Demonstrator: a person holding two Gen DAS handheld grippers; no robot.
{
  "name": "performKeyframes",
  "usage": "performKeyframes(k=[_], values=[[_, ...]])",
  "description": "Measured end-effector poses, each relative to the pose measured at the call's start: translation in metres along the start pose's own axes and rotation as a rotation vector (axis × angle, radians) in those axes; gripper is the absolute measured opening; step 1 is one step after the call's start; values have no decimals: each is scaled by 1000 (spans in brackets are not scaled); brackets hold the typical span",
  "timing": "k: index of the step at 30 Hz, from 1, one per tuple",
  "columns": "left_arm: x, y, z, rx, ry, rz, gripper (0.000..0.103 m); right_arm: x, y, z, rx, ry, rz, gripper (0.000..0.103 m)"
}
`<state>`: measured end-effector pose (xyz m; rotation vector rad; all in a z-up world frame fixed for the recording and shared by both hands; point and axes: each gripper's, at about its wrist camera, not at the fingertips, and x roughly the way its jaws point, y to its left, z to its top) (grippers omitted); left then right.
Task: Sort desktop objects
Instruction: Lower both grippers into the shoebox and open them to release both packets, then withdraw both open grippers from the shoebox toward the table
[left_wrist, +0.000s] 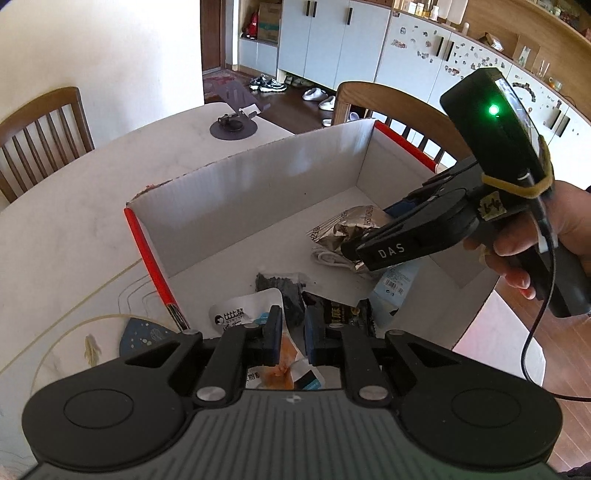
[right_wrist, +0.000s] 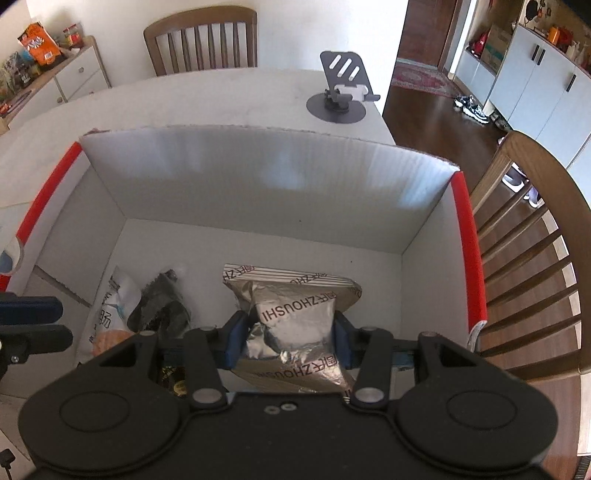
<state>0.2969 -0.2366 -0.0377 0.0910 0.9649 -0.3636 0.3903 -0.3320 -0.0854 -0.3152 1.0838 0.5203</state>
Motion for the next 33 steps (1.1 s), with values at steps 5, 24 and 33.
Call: performKeyframes(k=[5,24,33], values=[[0,3,-1,-24,11,-13,12,-1,-2,2,13,0,4,50],[-16,2,-10,-42,-6,-36,13,-42,4,-9,13,-68,20,65],[-37,6,-16,-44,-46,-29,13,-80,11,-22,17,-130,41,73]])
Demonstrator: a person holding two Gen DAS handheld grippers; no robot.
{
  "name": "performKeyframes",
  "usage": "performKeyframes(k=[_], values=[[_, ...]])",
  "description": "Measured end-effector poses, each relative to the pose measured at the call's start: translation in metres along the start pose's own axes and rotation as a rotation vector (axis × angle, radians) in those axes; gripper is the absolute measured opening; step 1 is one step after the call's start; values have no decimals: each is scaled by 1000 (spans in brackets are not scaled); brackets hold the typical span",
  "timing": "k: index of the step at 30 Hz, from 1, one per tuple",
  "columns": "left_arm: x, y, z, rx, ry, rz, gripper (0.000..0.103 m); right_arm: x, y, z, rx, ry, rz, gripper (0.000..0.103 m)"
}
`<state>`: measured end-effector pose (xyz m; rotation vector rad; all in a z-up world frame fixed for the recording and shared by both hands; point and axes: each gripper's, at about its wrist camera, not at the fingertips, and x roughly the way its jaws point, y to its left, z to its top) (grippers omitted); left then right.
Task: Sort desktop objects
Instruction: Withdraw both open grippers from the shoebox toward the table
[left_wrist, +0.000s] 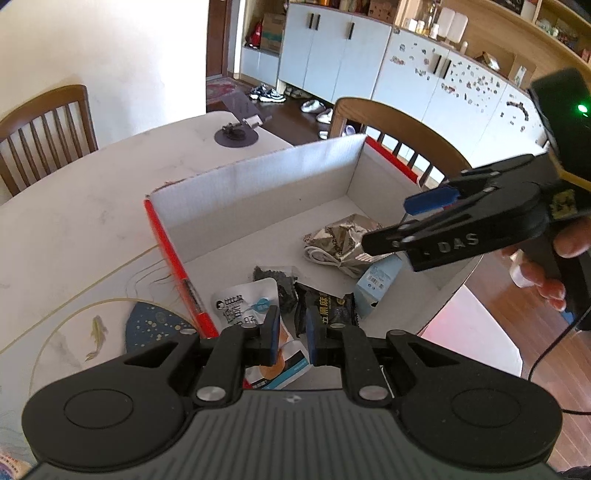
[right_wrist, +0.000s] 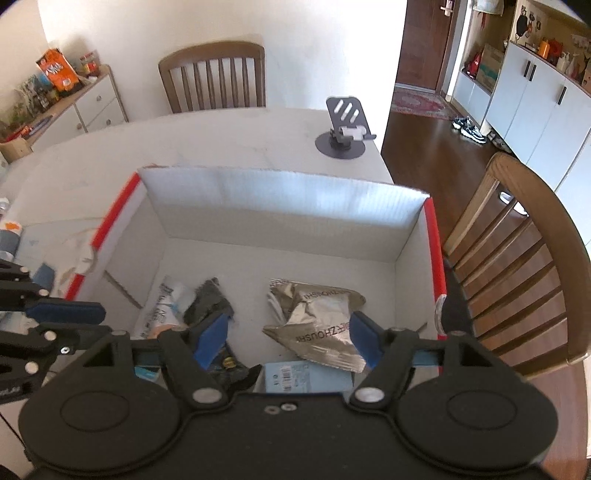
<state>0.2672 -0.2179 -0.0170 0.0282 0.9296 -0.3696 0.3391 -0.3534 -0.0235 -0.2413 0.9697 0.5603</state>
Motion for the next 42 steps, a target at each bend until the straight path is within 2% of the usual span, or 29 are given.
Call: performKeyframes(k=[4,7,10,11,12,17,20,23,29,38,42], values=[[-13,3,-4,-7,-22,6,13,-16,6,-1,9,-29,17,74],[-23,6,-10,-11,-36,12,18,-27,12,-2,12,-47,30,75],[-31,10,-17,-12,-47,14,37,-35,22,-2,13,-57,44,76],[-34,12,-19,-17,-51,13,57,-37,26,-2,12,-61,47,76],[-37,14,-22,-22,-56,14,72,-39,29,-2,10,-65,51,76],[-54,24,-33,-43,-80,14,73,-48,49,-2,-1,-83,72,77],[-64,32,-39,-59,-95,16,84,-52,60,-3,-4,-90,81,78],[-74,39,-46,-68,-106,17,86,-54,73,-4,-7,-96,85,79],[-91,55,-63,-83,-114,33,103,-58,100,-6,-17,-110,84,85],[-121,86,-98,-112,-124,80,103,-61,145,-9,-34,-149,100,97],[-132,103,-119,-125,-111,119,103,-60,167,-9,-42,-155,115,98]])
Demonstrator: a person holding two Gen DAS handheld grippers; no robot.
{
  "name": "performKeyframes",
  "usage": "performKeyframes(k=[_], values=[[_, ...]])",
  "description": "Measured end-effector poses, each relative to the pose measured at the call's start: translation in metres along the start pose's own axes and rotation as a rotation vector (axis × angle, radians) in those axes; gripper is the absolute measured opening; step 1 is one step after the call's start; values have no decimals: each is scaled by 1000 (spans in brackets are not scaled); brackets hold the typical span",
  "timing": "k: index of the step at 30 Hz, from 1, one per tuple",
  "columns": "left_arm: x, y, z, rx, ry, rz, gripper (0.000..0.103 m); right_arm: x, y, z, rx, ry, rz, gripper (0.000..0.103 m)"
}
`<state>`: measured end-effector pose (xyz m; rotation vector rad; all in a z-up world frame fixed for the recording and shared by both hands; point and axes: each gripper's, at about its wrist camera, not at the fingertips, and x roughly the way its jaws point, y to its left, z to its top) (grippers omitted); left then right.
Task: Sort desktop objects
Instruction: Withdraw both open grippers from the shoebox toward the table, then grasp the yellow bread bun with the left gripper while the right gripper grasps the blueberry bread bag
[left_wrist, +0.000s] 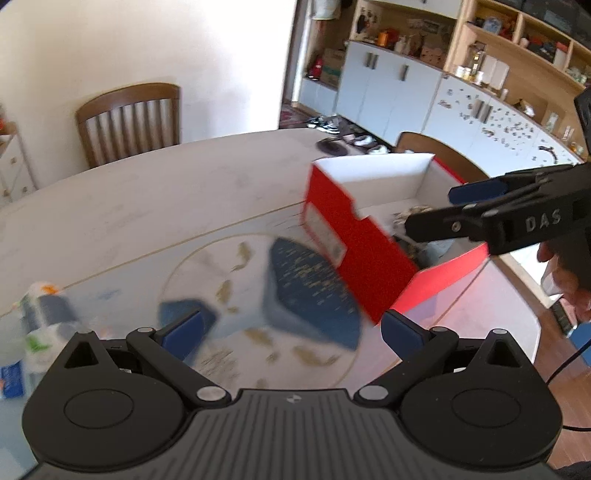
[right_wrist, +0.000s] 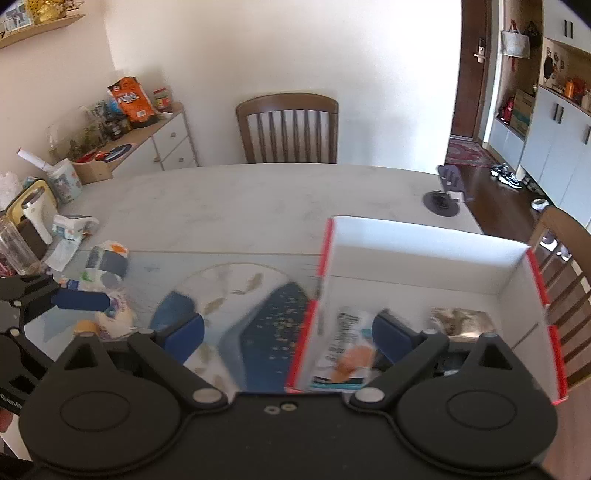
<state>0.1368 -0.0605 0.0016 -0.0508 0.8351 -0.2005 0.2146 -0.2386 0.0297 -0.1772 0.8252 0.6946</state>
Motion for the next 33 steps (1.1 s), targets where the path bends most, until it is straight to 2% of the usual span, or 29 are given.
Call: performKeyframes(k=[15,23,33], values=[[-36,77,-51,-114,16,59,103,30,93,6,-73,18,79,99],[-36,109,-72,-186,31,111,103,52,136,11,-126,40,125,98],[-22,134,-88,-256,70,145,103,91,168,12,-152,92,174,97]])
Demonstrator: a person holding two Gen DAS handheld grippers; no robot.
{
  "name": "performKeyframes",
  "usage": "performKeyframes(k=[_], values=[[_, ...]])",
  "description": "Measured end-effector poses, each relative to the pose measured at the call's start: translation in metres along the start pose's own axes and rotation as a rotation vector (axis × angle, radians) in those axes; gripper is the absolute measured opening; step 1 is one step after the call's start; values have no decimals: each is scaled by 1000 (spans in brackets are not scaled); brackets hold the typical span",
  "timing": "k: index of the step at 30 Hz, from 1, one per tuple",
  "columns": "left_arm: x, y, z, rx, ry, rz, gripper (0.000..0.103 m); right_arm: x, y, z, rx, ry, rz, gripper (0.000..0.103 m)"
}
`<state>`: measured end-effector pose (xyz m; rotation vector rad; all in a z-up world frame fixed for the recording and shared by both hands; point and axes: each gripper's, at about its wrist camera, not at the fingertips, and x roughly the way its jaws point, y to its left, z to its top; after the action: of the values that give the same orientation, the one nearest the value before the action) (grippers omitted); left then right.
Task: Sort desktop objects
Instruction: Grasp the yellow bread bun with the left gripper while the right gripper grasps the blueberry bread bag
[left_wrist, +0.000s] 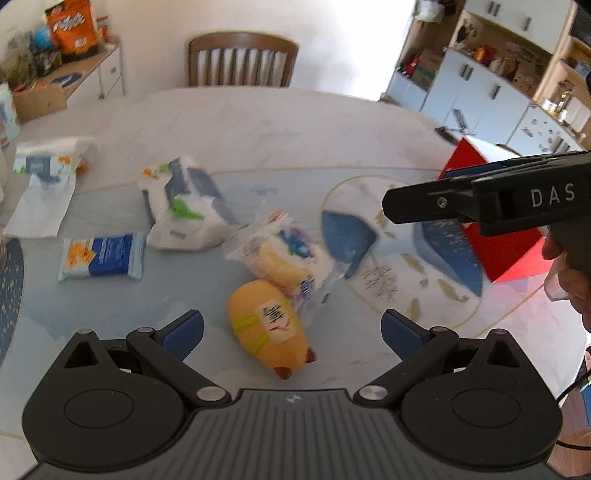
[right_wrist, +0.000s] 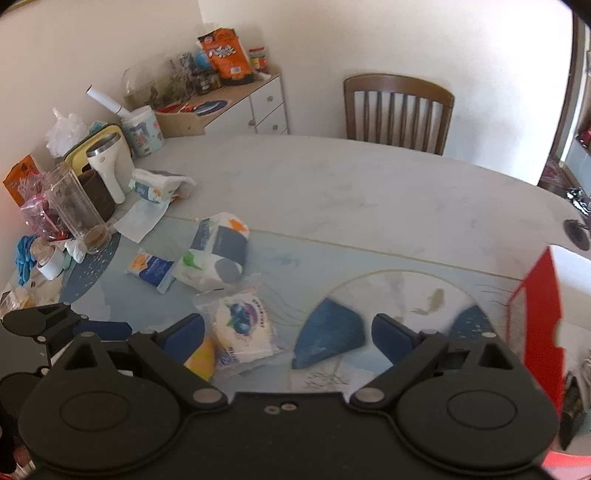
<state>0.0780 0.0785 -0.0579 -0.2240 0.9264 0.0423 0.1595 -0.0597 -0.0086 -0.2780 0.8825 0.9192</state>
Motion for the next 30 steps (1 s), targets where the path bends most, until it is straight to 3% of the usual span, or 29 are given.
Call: performKeyframes(k=[11,20,30], values=[[24,18,-5,-83,23,11,103,52,16,6,-20,80,43,94],[35,19,-6,-94,21,15,103,85,24,7,-38,135,60,92],[45,17,-8,-78,18,30,102,110,26,4,-52,179,60,82]])
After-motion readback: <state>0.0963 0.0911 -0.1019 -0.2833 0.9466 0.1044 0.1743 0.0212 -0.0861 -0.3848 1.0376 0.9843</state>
